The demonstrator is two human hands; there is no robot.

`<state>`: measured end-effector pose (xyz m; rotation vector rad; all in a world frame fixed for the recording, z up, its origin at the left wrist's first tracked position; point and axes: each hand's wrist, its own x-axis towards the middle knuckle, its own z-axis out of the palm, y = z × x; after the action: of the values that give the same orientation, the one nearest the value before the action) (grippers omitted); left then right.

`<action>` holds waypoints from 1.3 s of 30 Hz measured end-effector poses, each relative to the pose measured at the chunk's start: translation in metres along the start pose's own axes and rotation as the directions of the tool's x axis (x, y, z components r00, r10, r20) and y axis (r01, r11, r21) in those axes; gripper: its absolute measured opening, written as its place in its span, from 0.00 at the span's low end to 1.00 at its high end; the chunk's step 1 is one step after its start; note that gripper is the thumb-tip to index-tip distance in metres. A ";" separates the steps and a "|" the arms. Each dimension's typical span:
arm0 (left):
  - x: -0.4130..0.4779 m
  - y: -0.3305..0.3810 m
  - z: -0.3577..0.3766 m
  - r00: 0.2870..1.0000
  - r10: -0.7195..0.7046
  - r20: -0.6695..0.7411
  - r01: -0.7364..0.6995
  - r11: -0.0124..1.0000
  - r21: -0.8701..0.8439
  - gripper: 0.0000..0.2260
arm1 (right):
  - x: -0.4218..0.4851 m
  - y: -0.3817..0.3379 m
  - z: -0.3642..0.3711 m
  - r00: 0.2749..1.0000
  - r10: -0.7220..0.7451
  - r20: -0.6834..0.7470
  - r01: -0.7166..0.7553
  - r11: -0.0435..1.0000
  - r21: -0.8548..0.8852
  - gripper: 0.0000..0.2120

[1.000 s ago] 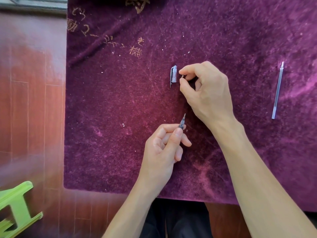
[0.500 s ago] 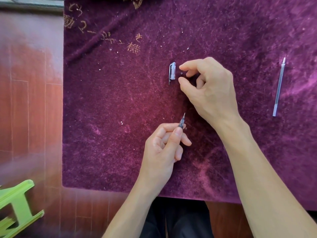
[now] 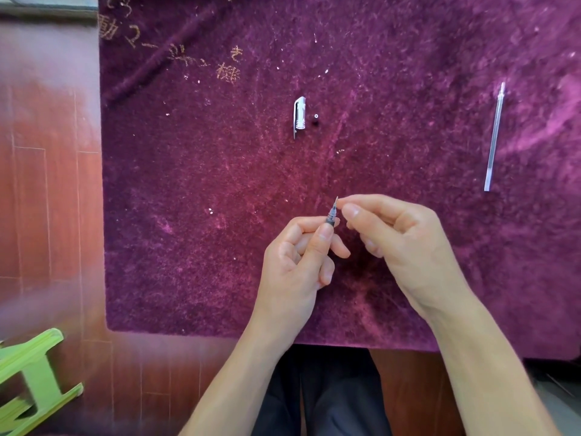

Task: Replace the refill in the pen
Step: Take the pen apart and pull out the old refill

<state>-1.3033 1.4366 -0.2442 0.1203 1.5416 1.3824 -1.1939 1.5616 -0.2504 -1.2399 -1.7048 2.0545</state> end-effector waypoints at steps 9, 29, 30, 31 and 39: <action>-0.012 -0.011 0.009 1.000 -0.010 0.027 0.010 1.000 0.015 0.09 | -0.007 0.007 -0.007 0.998 0.058 0.020 -0.058 0.998 0.035 0.05; -0.019 -0.017 0.015 0.999 -0.008 0.034 0.008 1.000 0.012 0.07 | 0.019 -0.017 -0.021 0.994 0.066 -0.092 -0.053 0.988 0.143 0.07; -0.019 -0.017 0.015 0.999 -0.010 0.037 0.009 1.000 0.015 0.07 | 0.022 -0.019 -0.023 0.993 0.060 -0.097 -0.045 0.988 0.149 0.07; -0.019 -0.016 0.015 0.999 -0.011 0.039 0.010 1.000 0.017 0.07 | 0.024 -0.020 -0.025 0.993 0.055 -0.103 -0.039 0.987 0.158 0.07; -0.017 -0.014 0.015 0.999 -0.027 0.042 0.027 0.999 0.019 0.07 | 0.045 -0.036 -0.037 0.983 0.025 -0.181 0.009 0.982 0.187 0.05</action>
<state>-1.2770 1.4311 -0.2426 0.1389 1.5164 1.3366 -1.2085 1.6274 -0.2388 -1.3289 -1.3936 1.9837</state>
